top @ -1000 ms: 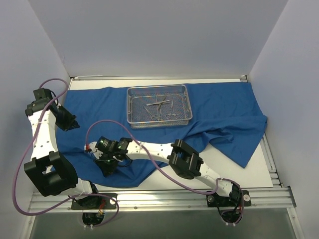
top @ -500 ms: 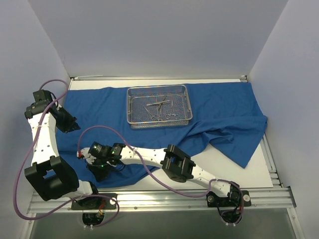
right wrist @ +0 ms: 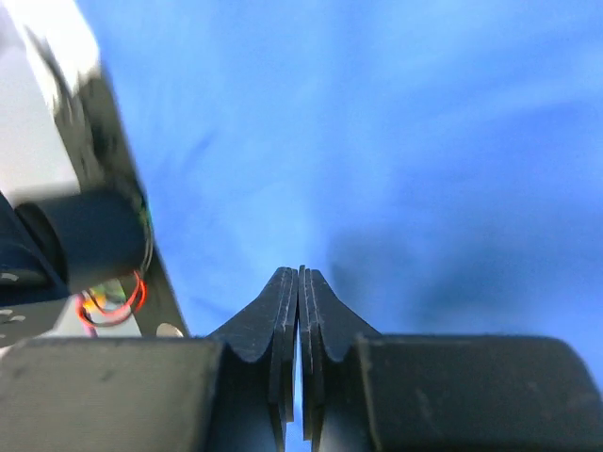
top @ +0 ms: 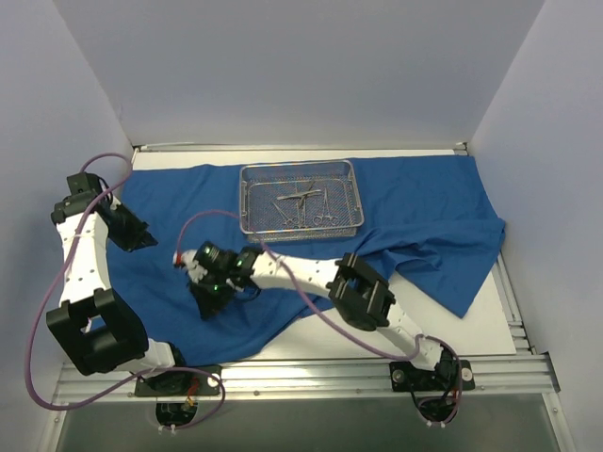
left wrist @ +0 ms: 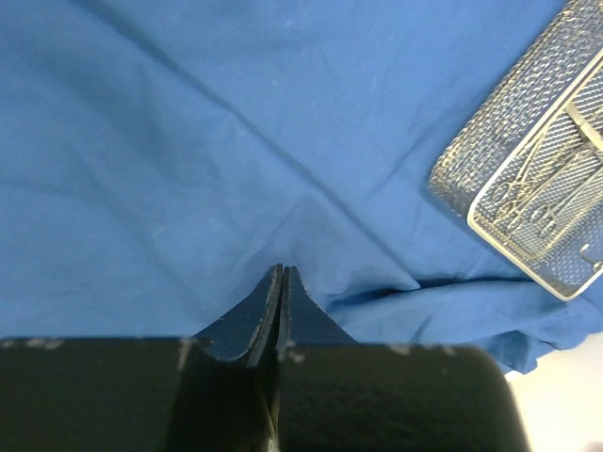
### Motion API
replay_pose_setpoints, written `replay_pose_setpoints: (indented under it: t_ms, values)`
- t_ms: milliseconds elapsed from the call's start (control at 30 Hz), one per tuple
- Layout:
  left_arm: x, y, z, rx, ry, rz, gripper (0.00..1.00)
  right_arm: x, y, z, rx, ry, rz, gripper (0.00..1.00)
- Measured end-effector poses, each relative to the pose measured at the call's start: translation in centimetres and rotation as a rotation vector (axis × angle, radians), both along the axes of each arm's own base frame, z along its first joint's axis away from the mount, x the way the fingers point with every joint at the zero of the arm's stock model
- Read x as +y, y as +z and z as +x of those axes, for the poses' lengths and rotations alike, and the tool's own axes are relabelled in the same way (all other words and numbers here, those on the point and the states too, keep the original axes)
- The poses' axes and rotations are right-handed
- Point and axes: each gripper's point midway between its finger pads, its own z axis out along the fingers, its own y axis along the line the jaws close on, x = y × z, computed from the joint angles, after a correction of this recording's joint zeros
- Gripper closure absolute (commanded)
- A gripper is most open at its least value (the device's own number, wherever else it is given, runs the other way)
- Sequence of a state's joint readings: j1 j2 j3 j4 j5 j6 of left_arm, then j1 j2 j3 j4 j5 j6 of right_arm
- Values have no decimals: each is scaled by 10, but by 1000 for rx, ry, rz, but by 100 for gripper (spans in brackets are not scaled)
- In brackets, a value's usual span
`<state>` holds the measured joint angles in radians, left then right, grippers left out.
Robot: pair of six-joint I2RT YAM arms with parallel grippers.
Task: Open and lay out the surgical kit
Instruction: Smooth out the surgical kit at the center of the board.
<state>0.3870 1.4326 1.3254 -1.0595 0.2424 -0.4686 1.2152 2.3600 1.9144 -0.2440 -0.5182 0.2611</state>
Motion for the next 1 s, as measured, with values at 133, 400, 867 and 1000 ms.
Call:
replay_pose_setpoints:
  t_ms: [133, 400, 867, 1000]
  values:
    - [-3, -7, 11, -8, -12, -34, 98, -16, 44, 84, -44, -215, 58, 96]
    - [-28, -29, 43, -16, -83, -102, 98, -193, 166, 275, -227, -826, 91, 100]
    - [-51, -82, 82, 44, -151, -182, 98, -625, 68, 220, -13, -1824, -413, 100]
    - [-62, -91, 88, 48, -170, -215, 98, -650, 50, 202, 52, -1900, -457, 100]
